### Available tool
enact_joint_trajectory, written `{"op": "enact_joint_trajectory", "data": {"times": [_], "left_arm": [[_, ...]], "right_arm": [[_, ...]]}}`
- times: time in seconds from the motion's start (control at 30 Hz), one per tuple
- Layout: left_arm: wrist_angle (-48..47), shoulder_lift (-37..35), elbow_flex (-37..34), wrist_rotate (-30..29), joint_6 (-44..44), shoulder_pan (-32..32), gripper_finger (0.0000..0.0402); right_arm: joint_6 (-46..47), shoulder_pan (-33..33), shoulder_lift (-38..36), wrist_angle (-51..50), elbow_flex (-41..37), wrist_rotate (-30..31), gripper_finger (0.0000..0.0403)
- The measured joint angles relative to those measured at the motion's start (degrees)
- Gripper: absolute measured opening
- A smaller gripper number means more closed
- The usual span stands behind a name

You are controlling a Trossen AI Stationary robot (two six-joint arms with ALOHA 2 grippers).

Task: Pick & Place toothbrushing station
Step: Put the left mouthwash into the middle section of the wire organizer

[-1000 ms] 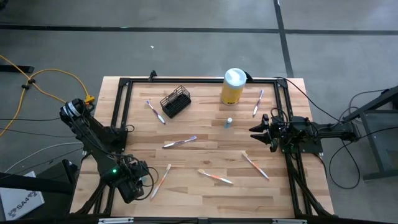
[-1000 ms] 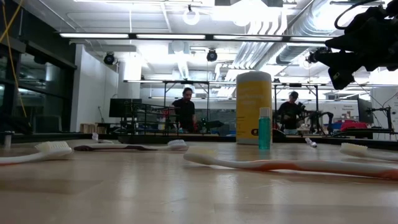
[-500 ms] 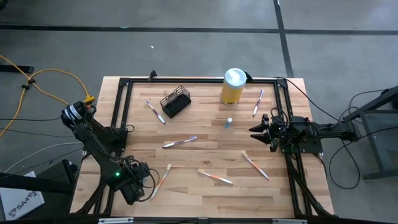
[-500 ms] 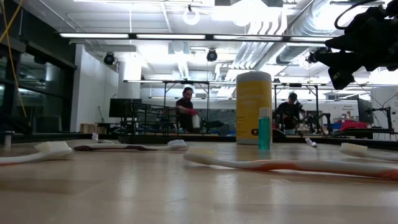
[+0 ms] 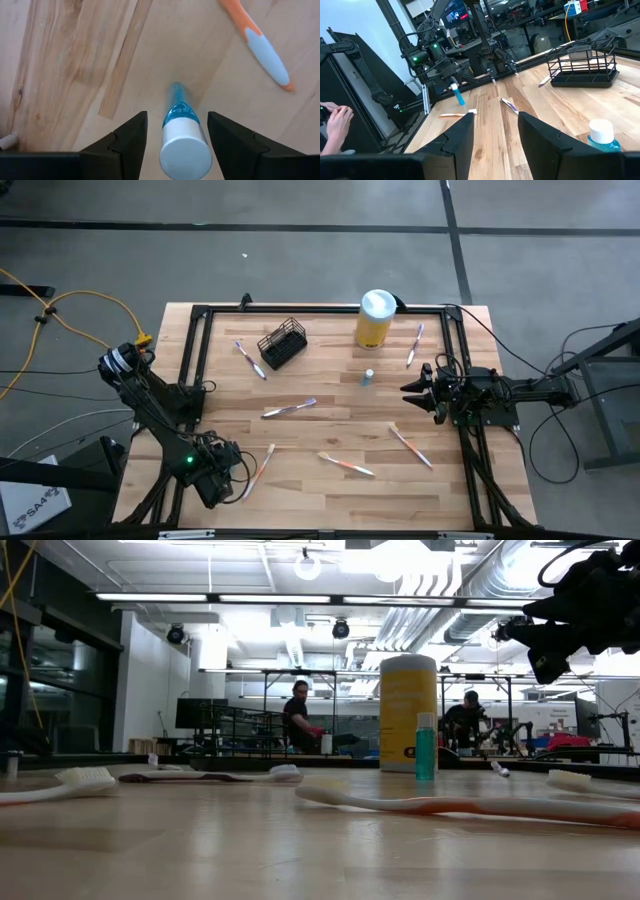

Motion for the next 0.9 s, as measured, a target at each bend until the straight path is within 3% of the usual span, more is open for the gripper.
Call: {"op": "enact_joint_trajectory", "data": {"times": [0.23, 0.7, 0.9], "left_arm": [[-0.25, 0.0, -0.13, 0.0, 0.07, 0.0, 0.019], [-0.21, -0.04, -0.13, 0.0, -0.18, 0.0, 0.0095], [-0.23, -0.07, -0.13, -0.01, -1.12, -0.01, 0.0086]], "right_arm": [[0.0, 0.0, -0.02, 0.01, 0.0, 0.0, 0.0145], [-0.02, 0.02, -0.02, 0.0, 0.0, 0.0, 0.0145], [-0.01, 0.01, -0.01, 0.0, 0.01, -0.01, 0.0145]]}}
